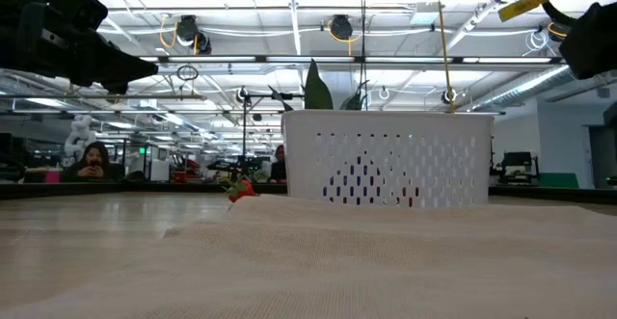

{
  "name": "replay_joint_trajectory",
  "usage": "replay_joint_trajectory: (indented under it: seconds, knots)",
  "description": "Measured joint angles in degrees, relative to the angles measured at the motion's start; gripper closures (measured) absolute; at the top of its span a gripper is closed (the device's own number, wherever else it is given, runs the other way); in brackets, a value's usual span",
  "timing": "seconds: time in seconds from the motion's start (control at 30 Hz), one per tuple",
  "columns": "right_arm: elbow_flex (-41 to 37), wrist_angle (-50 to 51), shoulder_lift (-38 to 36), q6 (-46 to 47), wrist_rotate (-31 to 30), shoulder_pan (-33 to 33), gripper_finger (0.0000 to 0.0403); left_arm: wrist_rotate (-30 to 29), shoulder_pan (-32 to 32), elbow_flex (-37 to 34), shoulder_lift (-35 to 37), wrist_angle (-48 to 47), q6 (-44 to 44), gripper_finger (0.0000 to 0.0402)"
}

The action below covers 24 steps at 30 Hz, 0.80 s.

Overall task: Pick and placing Produce into tupperware
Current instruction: Put the black cherry into the basket

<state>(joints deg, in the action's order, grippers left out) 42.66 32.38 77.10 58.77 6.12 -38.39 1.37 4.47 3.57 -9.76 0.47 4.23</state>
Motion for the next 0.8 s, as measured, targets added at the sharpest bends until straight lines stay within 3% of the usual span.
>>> replay_joint_trajectory:
  seconds: [0.8]
  knots:
    - [18.94,26.31,-0.13,-13.21,-0.12,6.37,0.0303,0.0,0.0,0.0,0.0,-0.02,0.02,0.0385]
